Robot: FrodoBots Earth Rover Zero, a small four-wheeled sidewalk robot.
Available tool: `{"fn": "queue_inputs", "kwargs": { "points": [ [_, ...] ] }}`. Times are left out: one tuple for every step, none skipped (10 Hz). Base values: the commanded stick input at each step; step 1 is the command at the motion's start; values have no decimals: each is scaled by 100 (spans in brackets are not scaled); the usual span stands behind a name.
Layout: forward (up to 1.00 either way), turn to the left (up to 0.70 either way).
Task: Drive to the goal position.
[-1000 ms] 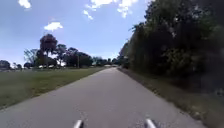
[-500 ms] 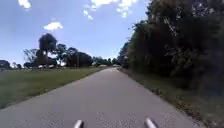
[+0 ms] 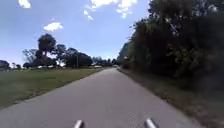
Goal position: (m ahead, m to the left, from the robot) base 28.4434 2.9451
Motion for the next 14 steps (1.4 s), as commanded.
{"fn": "queue_inputs", "kwargs": {
  "points": [
    [50, 3],
    [50, 0],
    [50, 0],
    [50, 0],
    [50, 0],
    [50, 0],
    [50, 0],
    [50, 20],
    [50, 25],
    [50, 25],
    [50, 25],
    [50, 25],
    [50, 25],
    [50, 25]
  ]
}}
